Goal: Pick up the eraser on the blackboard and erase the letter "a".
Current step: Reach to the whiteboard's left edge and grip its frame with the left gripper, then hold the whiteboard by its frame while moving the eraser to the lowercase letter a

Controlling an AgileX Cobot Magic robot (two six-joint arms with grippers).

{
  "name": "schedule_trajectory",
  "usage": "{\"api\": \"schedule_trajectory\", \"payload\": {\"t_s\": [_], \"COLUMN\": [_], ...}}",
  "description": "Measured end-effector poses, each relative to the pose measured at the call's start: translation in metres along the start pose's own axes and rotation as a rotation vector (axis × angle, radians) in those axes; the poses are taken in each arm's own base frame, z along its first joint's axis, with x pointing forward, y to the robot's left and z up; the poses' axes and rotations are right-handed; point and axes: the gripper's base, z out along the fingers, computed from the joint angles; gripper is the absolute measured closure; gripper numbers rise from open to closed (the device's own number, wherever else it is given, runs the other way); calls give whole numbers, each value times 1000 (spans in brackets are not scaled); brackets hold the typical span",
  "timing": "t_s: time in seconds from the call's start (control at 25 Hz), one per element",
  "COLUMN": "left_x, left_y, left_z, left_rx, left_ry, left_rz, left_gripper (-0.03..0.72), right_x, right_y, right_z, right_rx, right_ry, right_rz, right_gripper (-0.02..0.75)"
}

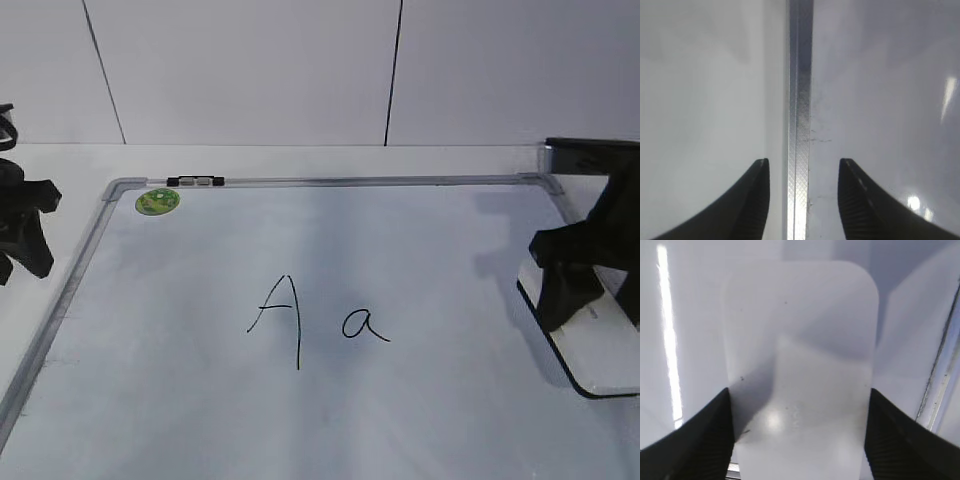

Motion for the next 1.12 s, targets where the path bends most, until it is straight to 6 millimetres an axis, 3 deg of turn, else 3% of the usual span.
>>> {"api": "schedule_trajectory", "payload": {"t_s": [0.16,0.44,0.56,0.76,1.12], "left_x": [-9,-34,-42,-42,-42], "left_y": [0,-3,-4,-3,-3], "left_z": [11,19,22,23,23], "left_rx": [-3,0,0,-8,-10], "left_ry": [20,2,5,23,31], "left_rz": [-2,8,21,26,27], "left_gripper": [349,349,383,442,450], "right_x": [-8,-14,-14,-14,-14], "right_y": [5,4,4,4,4], "right_z": [-9,-5,-5,-5,-5], "right_rx": [17,22,24,24,24], "right_ry": [0,16,19,19,20], "right_rz": [-14,-11,-12,-10,-10], "right_gripper": [199,199,199,199,199]}}
